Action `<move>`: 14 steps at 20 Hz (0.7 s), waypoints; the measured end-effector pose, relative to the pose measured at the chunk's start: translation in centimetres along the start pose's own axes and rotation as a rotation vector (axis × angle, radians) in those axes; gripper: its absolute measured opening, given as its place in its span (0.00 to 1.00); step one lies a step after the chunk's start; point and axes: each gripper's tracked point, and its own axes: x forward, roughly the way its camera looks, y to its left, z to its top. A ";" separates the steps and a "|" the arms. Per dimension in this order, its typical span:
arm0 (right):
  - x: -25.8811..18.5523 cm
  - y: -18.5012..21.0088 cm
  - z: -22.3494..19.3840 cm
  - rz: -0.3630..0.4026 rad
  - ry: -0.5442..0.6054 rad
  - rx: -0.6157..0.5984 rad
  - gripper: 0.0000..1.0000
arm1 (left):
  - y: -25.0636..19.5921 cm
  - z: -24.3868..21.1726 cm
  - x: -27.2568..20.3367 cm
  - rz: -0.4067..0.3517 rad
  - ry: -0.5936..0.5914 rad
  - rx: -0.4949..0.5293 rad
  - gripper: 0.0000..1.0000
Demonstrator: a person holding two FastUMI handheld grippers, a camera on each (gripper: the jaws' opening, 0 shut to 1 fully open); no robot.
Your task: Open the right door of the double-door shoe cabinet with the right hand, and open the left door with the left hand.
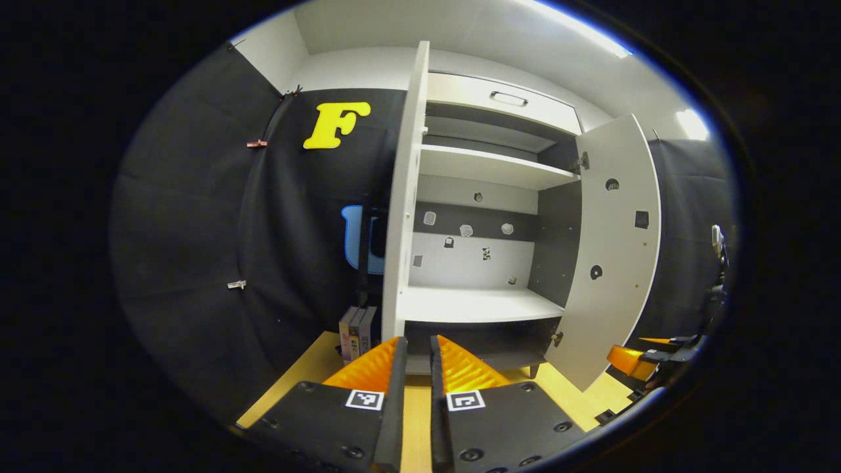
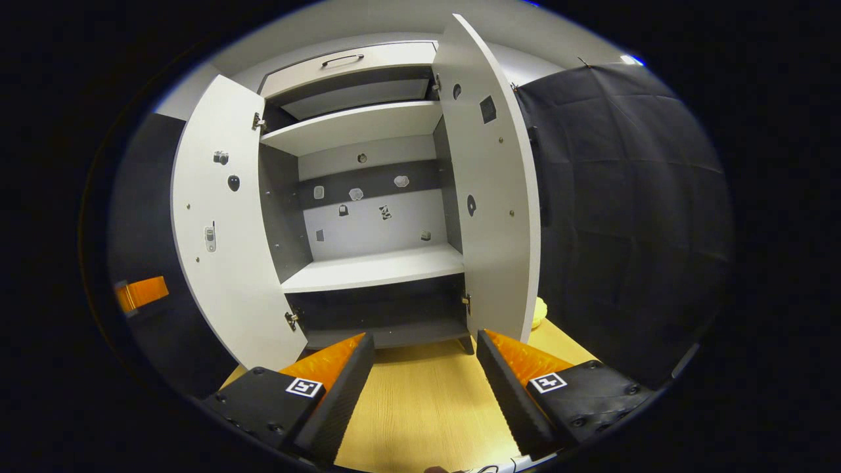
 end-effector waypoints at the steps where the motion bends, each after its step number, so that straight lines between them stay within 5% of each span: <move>1: 0.1 -0.4 0.4 0.004 -0.005 -0.006 0.99 | -1.0 -0.6 0.3 0.000 0.011 0.018 0.25; 2: 0.2 -0.8 0.8 0.011 -0.010 -0.011 0.98 | -1.7 -0.7 0.7 0.008 0.016 0.038 0.26; 7: 0.4 -3.1 3.7 0.037 -0.080 0.000 0.99 | -5.1 0.2 2.4 0.038 -0.031 0.049 0.71; 11: 0.9 -4.4 3.7 0.058 -0.091 0.012 0.98 | -6.3 -0.1 3.4 0.076 -0.057 0.022 0.97; 14: 1.4 -4.8 2.2 0.072 -0.046 -0.005 0.98 | -6.8 -0.9 3.5 0.105 -0.067 0.031 0.96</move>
